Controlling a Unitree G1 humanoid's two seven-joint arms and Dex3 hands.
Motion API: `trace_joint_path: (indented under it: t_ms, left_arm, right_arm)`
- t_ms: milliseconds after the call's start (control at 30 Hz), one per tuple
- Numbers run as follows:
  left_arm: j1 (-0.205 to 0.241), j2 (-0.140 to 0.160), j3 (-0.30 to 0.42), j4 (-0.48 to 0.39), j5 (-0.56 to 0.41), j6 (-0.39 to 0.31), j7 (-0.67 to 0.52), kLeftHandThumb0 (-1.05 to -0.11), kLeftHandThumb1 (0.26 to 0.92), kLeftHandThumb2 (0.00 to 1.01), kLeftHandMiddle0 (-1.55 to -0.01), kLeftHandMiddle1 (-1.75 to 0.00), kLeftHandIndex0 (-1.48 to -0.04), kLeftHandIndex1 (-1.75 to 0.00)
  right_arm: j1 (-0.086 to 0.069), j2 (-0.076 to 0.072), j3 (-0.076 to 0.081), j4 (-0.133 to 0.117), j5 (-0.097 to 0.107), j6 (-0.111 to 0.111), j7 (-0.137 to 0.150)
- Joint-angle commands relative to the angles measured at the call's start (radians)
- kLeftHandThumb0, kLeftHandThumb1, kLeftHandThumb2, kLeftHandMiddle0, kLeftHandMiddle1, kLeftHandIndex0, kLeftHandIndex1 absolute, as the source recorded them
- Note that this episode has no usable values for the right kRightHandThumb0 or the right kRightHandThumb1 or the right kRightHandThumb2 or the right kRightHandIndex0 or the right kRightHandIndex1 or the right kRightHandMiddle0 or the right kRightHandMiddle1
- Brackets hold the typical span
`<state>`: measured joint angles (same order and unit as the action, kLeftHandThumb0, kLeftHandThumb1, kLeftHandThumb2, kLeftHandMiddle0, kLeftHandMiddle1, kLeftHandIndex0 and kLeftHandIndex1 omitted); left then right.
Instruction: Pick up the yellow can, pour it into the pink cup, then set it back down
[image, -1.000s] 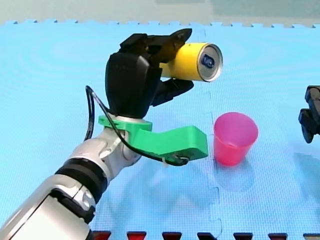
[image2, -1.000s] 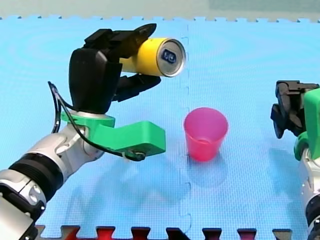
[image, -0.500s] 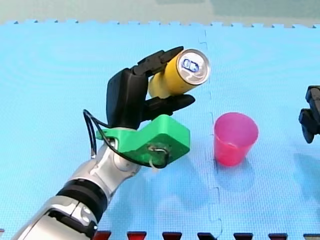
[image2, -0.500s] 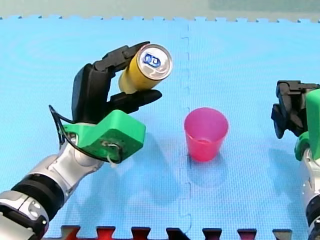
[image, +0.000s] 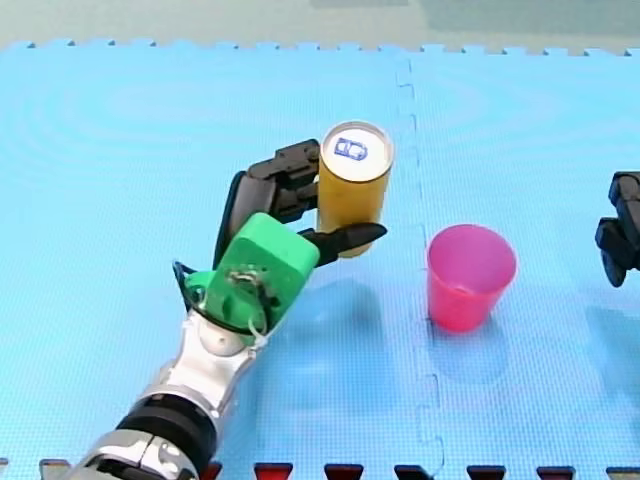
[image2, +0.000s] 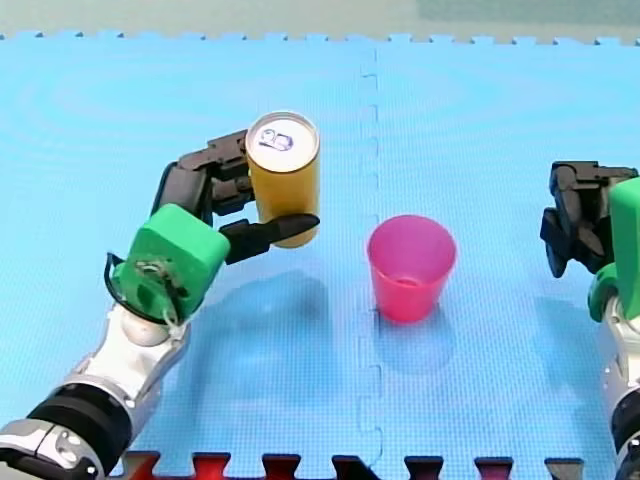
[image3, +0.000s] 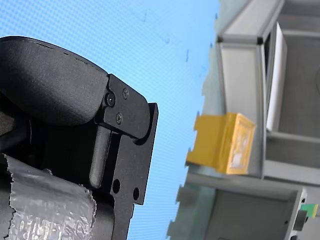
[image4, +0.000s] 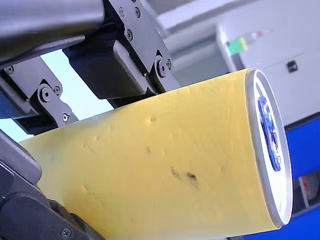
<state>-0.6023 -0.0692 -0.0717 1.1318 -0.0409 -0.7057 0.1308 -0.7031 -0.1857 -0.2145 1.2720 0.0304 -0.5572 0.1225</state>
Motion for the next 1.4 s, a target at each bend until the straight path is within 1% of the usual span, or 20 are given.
trace_joint_path:
  t_ms: [0,67,133,233,333,467,600,867,1067,1200,1367]
  left_arm:
    - [0.054,0.024,0.125,-0.064,-0.113,0.018,-0.040,-0.387,0.784,0.00,-1.32,-0.03,-1.20,0.00]
    - [0.060,0.037,0.142,-0.056,-0.118,0.033,-0.045,-0.372,0.785,0.00,-1.32,-0.02,-1.21,0.00]
    - [0.066,0.043,0.153,-0.055,-0.120,0.054,-0.054,-0.357,0.787,0.00,-1.33,-0.02,-1.21,0.00]
    - [0.080,0.042,0.167,-0.070,-0.112,0.100,-0.059,-0.346,0.788,0.00,-1.33,-0.02,-1.21,0.00]
    - [0.092,0.036,0.174,-0.090,-0.093,0.121,-0.048,-0.351,0.788,0.00,-1.33,-0.02,-1.21,0.00]
    - [0.105,0.033,0.186,-0.110,-0.074,0.137,-0.043,-0.366,0.787,0.00,-1.33,-0.01,-1.21,0.00]
    - [0.113,0.032,0.192,-0.121,-0.057,0.146,-0.036,-0.375,0.787,0.00,-1.33,-0.01,-1.21,0.00]
    - [0.126,0.036,0.196,-0.137,-0.023,0.149,-0.020,-0.386,0.785,0.00,-1.33,-0.01,-1.21,0.00]
    - [0.123,0.034,0.196,-0.116,-0.007,0.157,-0.024,-0.389,0.787,0.00,-1.33,-0.01,-1.21,0.00]
    - [0.111,0.022,0.190,-0.084,0.006,0.168,-0.019,-0.387,0.788,0.00,-1.34,0.00,-1.21,0.00]
    - [0.095,0.007,0.196,-0.030,0.009,0.144,-0.025,-0.385,0.785,0.00,-1.34,-0.01,-1.22,0.00]
  right_arm:
    - [0.007,-0.024,-0.008,-0.002,0.007,0.003,0.007]
    - [0.009,-0.026,-0.006,-0.002,0.004,0.000,0.007]
    - [0.010,-0.028,-0.004,-0.001,0.000,-0.003,0.005]
    - [0.012,-0.031,-0.001,-0.001,-0.004,-0.006,0.004]
    - [0.012,-0.033,0.000,-0.001,-0.004,-0.007,0.005]
    - [0.012,-0.038,0.000,0.000,-0.005,-0.008,0.009]
    - [0.009,-0.045,0.002,0.008,-0.008,0.000,0.013]
    - [0.011,-0.046,-0.003,0.017,-0.006,0.005,0.020]
    - [0.011,-0.049,-0.010,0.021,-0.002,0.009,0.031]
    - [0.012,-0.050,-0.013,0.021,-0.001,0.007,0.036]
    - [0.014,-0.051,-0.020,0.021,0.004,0.004,0.044]
